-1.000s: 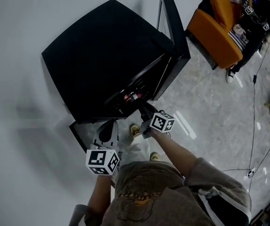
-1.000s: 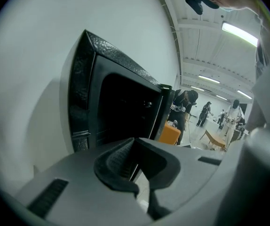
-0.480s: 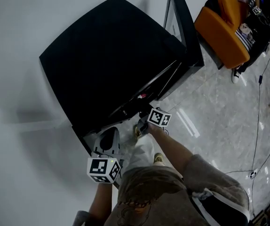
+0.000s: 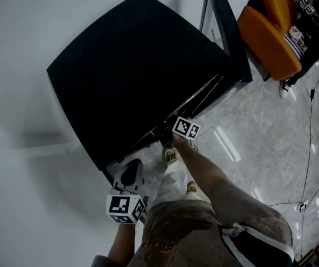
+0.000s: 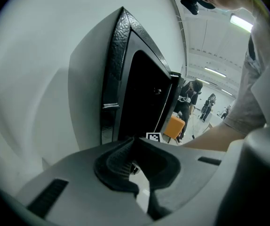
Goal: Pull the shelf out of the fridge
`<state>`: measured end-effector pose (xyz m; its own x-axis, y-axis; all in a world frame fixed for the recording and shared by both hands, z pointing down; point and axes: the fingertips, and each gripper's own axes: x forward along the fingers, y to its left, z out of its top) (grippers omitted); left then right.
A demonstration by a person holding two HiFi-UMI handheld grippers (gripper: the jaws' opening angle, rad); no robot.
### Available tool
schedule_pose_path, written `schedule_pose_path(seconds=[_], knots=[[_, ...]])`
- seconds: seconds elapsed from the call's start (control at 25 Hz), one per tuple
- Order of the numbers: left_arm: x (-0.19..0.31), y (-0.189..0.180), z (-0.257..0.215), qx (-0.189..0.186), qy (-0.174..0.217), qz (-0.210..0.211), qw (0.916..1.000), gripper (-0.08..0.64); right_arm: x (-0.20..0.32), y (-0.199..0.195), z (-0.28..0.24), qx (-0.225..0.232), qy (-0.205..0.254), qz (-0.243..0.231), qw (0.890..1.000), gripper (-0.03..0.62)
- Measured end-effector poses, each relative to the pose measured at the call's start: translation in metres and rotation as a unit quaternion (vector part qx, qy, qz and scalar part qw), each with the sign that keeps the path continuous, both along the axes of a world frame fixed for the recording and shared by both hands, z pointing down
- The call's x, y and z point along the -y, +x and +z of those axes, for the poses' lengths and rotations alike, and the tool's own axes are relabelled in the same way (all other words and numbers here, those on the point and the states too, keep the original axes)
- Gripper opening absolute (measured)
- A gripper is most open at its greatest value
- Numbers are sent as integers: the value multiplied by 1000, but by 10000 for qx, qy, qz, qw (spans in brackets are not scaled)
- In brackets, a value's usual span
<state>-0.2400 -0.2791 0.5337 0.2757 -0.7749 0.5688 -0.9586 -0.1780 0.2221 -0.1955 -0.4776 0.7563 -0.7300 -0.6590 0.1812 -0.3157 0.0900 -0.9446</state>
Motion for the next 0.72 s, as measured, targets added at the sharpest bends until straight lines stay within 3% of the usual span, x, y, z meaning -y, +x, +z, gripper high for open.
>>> schedule_pose_path(seconds=[0.36, 0.44, 0.72], knots=[[-9, -12, 13, -21, -163, -73, 9998, 6, 34, -20, 8, -161, -11, 107, 9998, 167], [-9, -15, 14, 0, -168, -90, 9998, 6, 41, -23, 7, -175, 61, 145, 9997, 107], [-15, -23, 16, 55, -190, -188, 9996, 6, 50, -27, 5, 422, -132, 363, 9984, 51]])
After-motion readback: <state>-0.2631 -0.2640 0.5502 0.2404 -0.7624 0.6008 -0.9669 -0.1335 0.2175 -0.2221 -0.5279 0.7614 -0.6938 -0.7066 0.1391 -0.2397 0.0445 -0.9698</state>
